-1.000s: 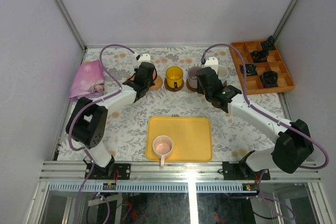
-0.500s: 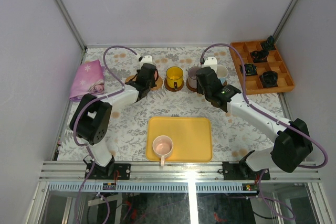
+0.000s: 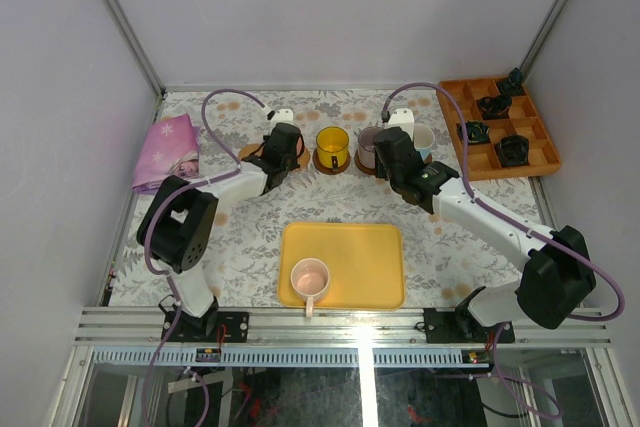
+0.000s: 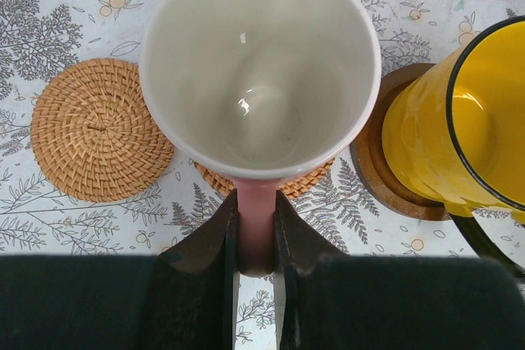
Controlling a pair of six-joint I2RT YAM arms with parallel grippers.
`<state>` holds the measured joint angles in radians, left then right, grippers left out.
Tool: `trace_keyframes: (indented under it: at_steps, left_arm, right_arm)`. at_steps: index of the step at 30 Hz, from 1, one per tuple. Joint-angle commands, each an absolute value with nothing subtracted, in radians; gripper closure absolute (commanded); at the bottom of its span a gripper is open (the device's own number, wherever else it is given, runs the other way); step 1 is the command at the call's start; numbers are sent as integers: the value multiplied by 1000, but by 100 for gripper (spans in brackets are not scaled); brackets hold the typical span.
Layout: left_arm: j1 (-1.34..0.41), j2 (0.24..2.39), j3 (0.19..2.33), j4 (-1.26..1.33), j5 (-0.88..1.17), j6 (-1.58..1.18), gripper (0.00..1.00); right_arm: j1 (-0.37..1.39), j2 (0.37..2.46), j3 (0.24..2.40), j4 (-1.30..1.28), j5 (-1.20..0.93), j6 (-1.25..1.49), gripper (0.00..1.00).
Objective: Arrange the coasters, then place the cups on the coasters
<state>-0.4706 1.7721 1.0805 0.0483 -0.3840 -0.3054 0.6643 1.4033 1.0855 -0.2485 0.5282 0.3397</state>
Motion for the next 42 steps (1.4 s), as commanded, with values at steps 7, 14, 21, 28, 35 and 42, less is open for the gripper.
trace_keyframes:
  at_steps: [7, 14, 21, 28, 35, 42]
  left_arm:
    - [-479, 1781, 1107, 142, -414, -310, 100]
    - [-486, 1776, 1110, 110, -420, -317, 82]
    - [-497, 1753, 1092, 73, -426, -332, 41]
    - [-504, 1699, 1071, 38, -428, -340, 37]
    - [-518, 1542, 1000, -58, -413, -356, 20]
    - [-561, 1292, 906, -270, -262, -342, 12]
  right_arm:
    - [654, 1409, 1128, -208, 506, 335, 55]
    - [654, 1413, 1133, -205, 503, 331, 55]
    - [653, 1407, 1121, -203, 503, 336, 55]
    - [653, 1392, 1109, -201, 502, 343, 56]
    - [653, 1379, 1111, -204, 500, 344, 56]
    - [653, 1364, 1123, -216, 508, 342, 56]
